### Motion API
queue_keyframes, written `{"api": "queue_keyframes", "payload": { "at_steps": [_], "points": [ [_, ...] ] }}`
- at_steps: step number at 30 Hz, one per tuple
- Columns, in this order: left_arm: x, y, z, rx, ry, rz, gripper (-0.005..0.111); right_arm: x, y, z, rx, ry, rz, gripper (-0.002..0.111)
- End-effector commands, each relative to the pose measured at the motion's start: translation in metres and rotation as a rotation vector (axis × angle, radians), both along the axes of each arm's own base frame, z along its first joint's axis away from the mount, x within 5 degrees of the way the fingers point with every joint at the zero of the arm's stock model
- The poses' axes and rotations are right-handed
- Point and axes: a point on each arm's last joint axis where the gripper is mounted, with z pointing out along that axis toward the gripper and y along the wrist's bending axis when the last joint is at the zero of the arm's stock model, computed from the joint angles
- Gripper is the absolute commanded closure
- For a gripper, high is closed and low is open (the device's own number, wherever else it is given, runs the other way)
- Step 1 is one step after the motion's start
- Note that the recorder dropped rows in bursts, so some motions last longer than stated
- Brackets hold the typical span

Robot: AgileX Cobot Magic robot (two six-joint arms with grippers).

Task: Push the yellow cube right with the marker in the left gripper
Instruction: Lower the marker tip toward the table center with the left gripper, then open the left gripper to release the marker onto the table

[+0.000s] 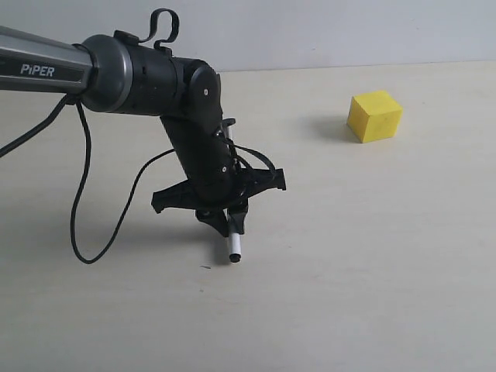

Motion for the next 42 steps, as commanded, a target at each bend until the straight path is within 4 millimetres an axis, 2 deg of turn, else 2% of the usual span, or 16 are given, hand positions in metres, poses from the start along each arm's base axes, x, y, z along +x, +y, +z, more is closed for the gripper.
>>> {"api": "queue_keyframes", "payload": {
  "at_steps": [1, 12, 14, 17, 19, 29, 32, 35, 37, 39, 40, 42],
  "points": [
    [0.005, 0.000, 0.002, -0.012, -0.033, 0.015, 0.107, 0.000, 0.000, 0.000, -0.003, -0.012, -0.005, 0.108],
    [0.006, -0.001, 0.002, -0.019, -0.047, 0.017, 0.106, 0.000, 0.000, 0.000, -0.003, -0.012, -0.005, 0.108],
    [0.006, -0.001, 0.002, -0.018, -0.046, 0.017, 0.099, 0.000, 0.000, 0.000, -0.003, -0.012, -0.005, 0.108],
    [0.006, 0.000, 0.002, -0.017, -0.044, 0.016, 0.079, 0.000, 0.000, 0.000, -0.003, -0.012, -0.005, 0.108],
    [0.005, -0.001, 0.002, -0.018, -0.043, 0.017, 0.072, 0.000, 0.000, 0.000, -0.003, -0.012, -0.005, 0.108],
    [0.005, -0.001, 0.002, -0.025, -0.038, 0.021, 0.072, 0.000, 0.000, 0.000, -0.003, -0.012, -0.005, 0.108],
    [0.007, -0.003, 0.013, -0.031, -0.044, -0.006, 0.072, 0.000, 0.000, 0.000, -0.003, -0.012, -0.005, 0.108],
    [0.009, -0.005, 0.035, -0.048, -0.067, -0.053, 0.073, 0.000, 0.000, 0.000, -0.003, -0.012, -0.005, 0.108],
    [0.009, -0.005, 0.053, -0.075, -0.112, -0.099, 0.083, 0.000, 0.000, 0.000, -0.003, -0.012, -0.005, 0.108],
    [0.007, -0.005, 0.072, -0.103, -0.161, -0.134, 0.102, 0.000, 0.000, 0.000, -0.003, -0.012, -0.005, 0.108],
    [0.004, -0.005, 0.082, -0.119, -0.189, -0.168, 0.106, 0.000, 0.000, 0.000, -0.003, -0.012, -0.005, 0.108],
    [-0.004, -0.006, 0.099, -0.141, -0.247, -0.244, 0.107, 0.000, 0.000, 0.000, -0.003, -0.012, -0.005, 0.108]
  ]
}}
